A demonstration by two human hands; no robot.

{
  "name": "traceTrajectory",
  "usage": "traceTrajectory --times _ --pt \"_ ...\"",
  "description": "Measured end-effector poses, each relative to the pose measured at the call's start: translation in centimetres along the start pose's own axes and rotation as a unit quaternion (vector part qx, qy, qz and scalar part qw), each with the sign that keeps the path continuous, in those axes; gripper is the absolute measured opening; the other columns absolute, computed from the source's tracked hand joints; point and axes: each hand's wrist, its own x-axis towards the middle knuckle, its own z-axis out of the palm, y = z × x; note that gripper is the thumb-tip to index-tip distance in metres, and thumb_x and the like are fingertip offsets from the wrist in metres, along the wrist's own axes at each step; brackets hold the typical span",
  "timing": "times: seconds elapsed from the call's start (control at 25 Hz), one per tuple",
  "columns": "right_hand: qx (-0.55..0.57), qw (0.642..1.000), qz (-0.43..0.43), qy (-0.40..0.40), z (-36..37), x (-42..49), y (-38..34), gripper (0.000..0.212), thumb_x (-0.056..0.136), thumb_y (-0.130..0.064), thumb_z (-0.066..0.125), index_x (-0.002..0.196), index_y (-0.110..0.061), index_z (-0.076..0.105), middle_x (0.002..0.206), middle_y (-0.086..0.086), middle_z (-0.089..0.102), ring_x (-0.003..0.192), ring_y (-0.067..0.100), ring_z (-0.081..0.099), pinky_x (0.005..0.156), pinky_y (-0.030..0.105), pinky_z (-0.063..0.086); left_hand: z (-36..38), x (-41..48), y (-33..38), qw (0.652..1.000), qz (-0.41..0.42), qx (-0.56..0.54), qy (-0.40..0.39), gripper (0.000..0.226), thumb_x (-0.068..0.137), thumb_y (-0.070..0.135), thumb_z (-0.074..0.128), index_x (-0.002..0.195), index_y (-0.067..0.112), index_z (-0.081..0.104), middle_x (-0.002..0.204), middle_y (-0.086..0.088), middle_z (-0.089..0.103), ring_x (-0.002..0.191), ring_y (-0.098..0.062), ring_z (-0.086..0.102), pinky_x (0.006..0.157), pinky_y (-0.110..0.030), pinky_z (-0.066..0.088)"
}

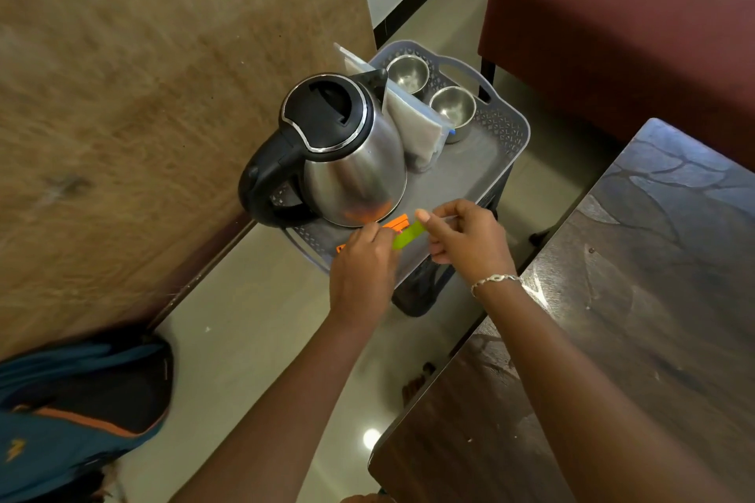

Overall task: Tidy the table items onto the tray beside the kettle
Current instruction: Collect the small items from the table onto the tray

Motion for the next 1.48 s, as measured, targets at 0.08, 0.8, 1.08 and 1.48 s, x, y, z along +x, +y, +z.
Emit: traceTrajectory --times 0.08,0.8,1.08,1.48 --pt "-0.116 0.991 -0.047 0.044 -0.9 -0.5 1.1 0.028 0.083 -0.034 0.063 0.096 -0.009 0.060 0.079 0.009 0.067 0.076 0.026 0.064 0.075 0.044 0.054 0.5 0.8 -0.8 0.994 -0.067 0.026 -0.085 0.015 0.089 0.015 0.055 0.101 0.007 0.061 0.103 -0.012 0.059 0.094 -0.032 0.058 0.075 -0.042 0.046" --pt "-0.300 0.944 -0.128 0.055 -1.2 -3.7 4.9 0.026 0.089 -0.023 0.056 0.109 -0.007 0.059 0.105 0.013 0.058 0.090 0.030 0.057 0.071 0.035 0.047 4.8 2.4 -2.9 0.974 -0.025 0.157 -0.160 0.030 0.088 0.022 0.059 0.113 0.006 0.053 0.114 -0.013 0.056 0.104 -0.028 0.055 0.080 -0.036 0.048" --pt "-0.298 0.945 -0.126 0.046 -0.9 -4.6 4.6 0.024 0.089 -0.024 0.056 0.106 -0.007 0.059 0.101 0.013 0.057 0.087 0.030 0.057 0.069 0.037 0.048 5.2 2.2 -3.6 0.971 -0.056 0.161 -0.171 0.057 0.083 0.038 0.064 0.122 0.002 0.045 0.124 -0.015 0.050 0.115 -0.028 0.048 0.090 -0.035 0.044" --pt "-0.312 0.940 -0.130 0.042 -0.7 -4.9 5.5 0.025 0.089 -0.025 0.055 0.107 -0.008 0.058 0.103 0.012 0.057 0.088 0.029 0.057 0.070 0.036 0.048 5.4 2.1 -2.8 0.975 -0.090 0.142 -0.148 0.050 0.085 0.039 0.062 0.116 0.002 0.050 0.120 -0.016 0.050 0.112 -0.030 0.048 0.086 -0.038 0.045"
